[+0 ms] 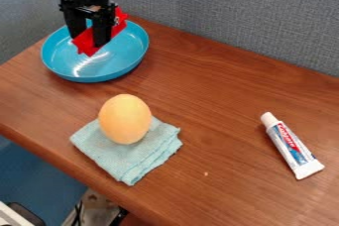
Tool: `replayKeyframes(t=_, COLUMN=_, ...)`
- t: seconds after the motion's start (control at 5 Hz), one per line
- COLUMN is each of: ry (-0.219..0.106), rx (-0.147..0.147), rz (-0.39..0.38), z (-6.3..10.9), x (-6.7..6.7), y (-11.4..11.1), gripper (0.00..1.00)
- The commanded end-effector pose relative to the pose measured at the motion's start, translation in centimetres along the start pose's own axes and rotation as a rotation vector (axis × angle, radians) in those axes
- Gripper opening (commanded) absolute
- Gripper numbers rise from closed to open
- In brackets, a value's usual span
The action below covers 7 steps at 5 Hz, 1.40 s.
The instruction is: Put the red object on the blue plate
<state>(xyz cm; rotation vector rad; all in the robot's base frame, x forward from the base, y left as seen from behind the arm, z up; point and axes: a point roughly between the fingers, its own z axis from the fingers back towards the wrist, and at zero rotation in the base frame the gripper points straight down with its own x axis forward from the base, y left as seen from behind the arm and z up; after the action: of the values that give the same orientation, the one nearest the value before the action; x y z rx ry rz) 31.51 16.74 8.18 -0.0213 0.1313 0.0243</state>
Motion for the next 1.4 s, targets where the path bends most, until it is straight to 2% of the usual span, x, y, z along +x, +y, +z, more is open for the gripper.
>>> replayKeyframes(t=0.0, ry=-0.049, rx=0.032, rz=0.011, z=1.6, x=0.3, y=0.9, gripper=0.00)
replayKeyframes(t=1.2, ry=-0.031, rx=0.023, rz=0.003, z=0.5, x=0.5, y=0.9, gripper=0.00)
